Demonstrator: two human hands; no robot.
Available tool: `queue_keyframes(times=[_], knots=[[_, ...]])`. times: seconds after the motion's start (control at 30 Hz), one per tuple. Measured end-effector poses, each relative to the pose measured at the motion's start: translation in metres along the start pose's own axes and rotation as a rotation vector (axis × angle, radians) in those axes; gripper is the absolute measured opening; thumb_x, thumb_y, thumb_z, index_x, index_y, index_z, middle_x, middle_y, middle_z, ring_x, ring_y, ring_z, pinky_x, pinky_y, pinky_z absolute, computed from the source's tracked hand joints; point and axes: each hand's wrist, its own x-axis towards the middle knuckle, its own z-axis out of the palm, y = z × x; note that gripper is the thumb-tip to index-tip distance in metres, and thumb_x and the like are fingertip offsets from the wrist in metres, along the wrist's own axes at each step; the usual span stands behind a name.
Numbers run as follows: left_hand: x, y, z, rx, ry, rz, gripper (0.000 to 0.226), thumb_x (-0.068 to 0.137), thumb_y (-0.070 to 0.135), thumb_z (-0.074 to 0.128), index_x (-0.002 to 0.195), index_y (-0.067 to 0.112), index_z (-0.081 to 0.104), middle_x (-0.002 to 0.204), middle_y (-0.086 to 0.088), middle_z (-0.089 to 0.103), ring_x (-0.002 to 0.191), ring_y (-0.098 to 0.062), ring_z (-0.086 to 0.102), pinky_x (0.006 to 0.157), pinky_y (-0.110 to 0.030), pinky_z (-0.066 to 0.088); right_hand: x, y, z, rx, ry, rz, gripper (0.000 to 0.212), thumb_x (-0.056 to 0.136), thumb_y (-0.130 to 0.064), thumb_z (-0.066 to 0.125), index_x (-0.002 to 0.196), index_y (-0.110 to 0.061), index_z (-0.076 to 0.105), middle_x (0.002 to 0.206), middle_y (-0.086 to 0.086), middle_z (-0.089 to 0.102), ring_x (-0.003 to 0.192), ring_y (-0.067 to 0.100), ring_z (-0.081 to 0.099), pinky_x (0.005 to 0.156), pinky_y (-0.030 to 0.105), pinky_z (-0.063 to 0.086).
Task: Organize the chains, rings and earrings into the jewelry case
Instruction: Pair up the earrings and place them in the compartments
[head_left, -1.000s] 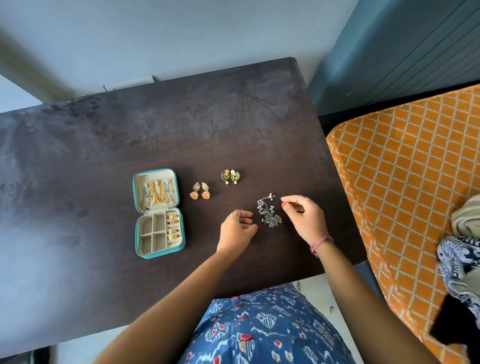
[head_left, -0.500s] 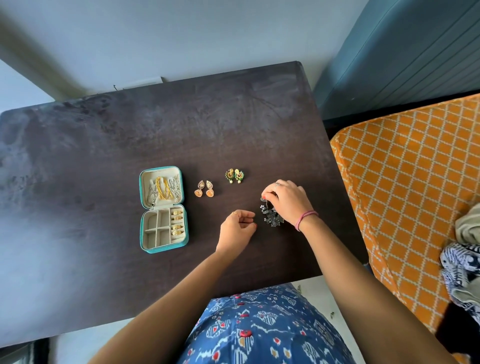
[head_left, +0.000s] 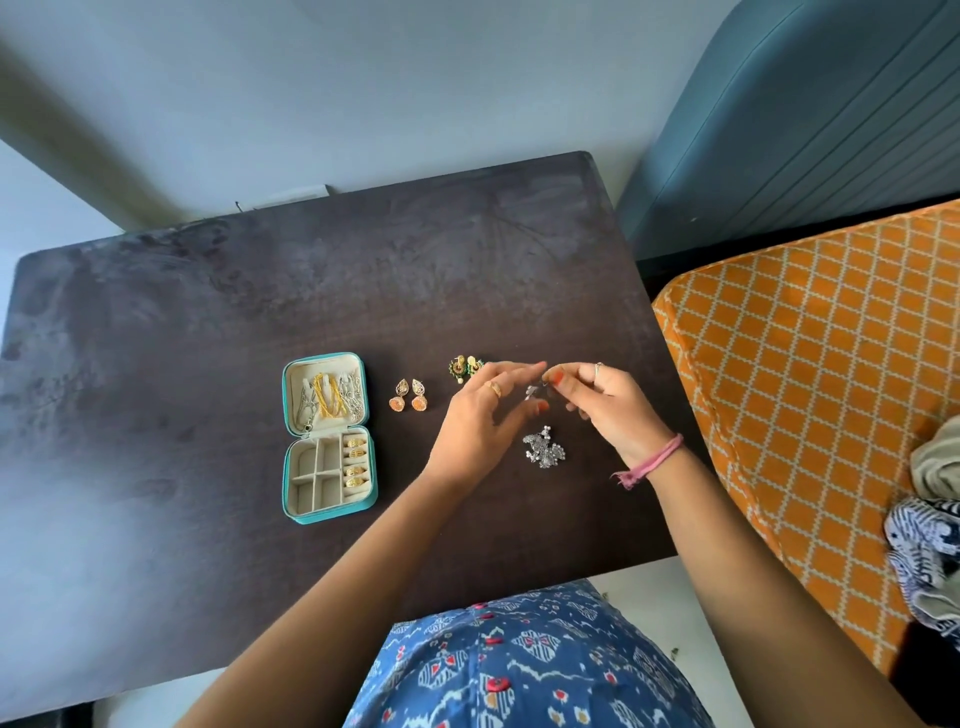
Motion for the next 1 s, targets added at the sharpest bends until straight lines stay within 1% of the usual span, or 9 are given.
queue_keyframes(times=[0.13,0.23,0.37,0.47,0.53,0.63,0.77,0.87,1.0], knots=[[0.010,0.009,-0.002,-0.139,0.002,-0.037,0.026,0.081,0.019,0.074,0.107,0.020,0.071,0.099,0.014,0.061,0.095,-0.005,0.063,0.089,-0.028,0.053,-0.004,-0.004,0.006,0.286,-0.029,0.087,0.015,0.092,-0.012,0.057,0.084,-0.016,0.068,0.065,-0.001,0.057,0.055,0.003,0.045,0.055,0.020,0.032],[0.012,0.013,-0.004,-0.222,0.037,-0.089,0.024,0.078,0.022,0.077,0.098,0.033,0.071,0.095,0.014,0.064,0.092,-0.014,0.067,0.085,-0.036,0.056,-0.004,-0.007,0.011,0.401,-0.003,0.104,0.012,0.088,-0.013,0.060,0.083,-0.014,0.071,0.058,-0.006,0.058,0.052,0.002,0.043,0.053,0.018,0.030],[0.011,0.012,-0.005,-0.268,0.102,-0.142,0.013,0.076,0.017,0.079,0.085,0.024,0.072,0.093,0.003,0.067,0.090,-0.012,0.067,0.082,-0.029,0.056,-0.007,-0.011,0.007,0.152,0.000,-0.024,0.014,0.087,-0.016,0.065,0.098,-0.014,0.072,0.072,-0.005,0.066,0.057,0.001,0.045,0.054,0.012,0.037],[0.009,0.011,-0.005,-0.248,0.117,-0.159,0.012,0.078,0.016,0.077,0.083,0.022,0.069,0.091,0.004,0.067,0.089,-0.012,0.067,0.078,-0.021,0.054,-0.008,-0.009,0.002,0.063,-0.052,-0.056,0.020,0.091,-0.014,0.061,0.109,-0.016,0.069,0.081,-0.011,0.070,0.063,-0.003,0.056,0.057,0.011,0.041],[0.008,0.011,-0.007,-0.240,0.105,-0.195,0.013,0.082,0.015,0.074,0.085,0.024,0.066,0.088,0.010,0.068,0.085,-0.007,0.066,0.076,-0.017,0.051,-0.006,-0.001,-0.001,-0.088,-0.075,-0.075,0.019,0.091,-0.017,0.061,0.108,-0.017,0.070,0.089,-0.011,0.070,0.074,-0.006,0.062,0.064,0.011,0.045],[0.005,0.011,-0.011,-0.260,0.060,-0.247,0.012,0.087,0.019,0.070,0.085,0.028,0.062,0.090,0.012,0.072,0.088,-0.004,0.067,0.082,-0.024,0.053,-0.003,0.023,-0.005,-0.390,-0.014,-0.077,0.013,0.090,-0.020,0.064,0.100,-0.021,0.072,0.095,-0.011,0.071,0.086,-0.003,0.063,0.079,0.014,0.048],[0.000,0.004,-0.012,-0.243,0.026,-0.268,0.012,0.086,0.024,0.071,0.083,0.033,0.063,0.086,0.010,0.071,0.087,-0.012,0.068,0.083,-0.039,0.055,-0.004,0.052,-0.007,-0.595,0.034,-0.021,0.016,0.091,-0.018,0.061,0.102,-0.021,0.072,0.102,-0.004,0.071,0.091,0.009,0.064,0.084,0.022,0.050],[-0.002,0.002,-0.011,-0.272,0.021,-0.310,0.011,0.085,0.020,0.072,0.085,0.029,0.066,0.084,0.012,0.071,0.083,-0.007,0.068,0.084,-0.035,0.055,-0.006,0.064,-0.008,-0.755,0.018,-0.035,0.021,0.092,-0.018,0.057,0.109,-0.024,0.068,0.103,-0.004,0.066,0.090,0.012,0.062,0.083,0.031,0.053],[-0.004,0.000,-0.010,-0.303,0.020,-0.343,0.022,0.084,0.008,0.072,0.089,0.030,0.067,0.092,0.014,0.072,0.090,-0.001,0.068,0.089,-0.025,0.053,-0.001,0.070,-0.008,-0.865,-0.056,-0.109,0.026,0.093,-0.022,0.057,0.116,-0.030,0.066,0.107,-0.006,0.061,0.095,0.013,0.058,0.085,0.036,0.051]])
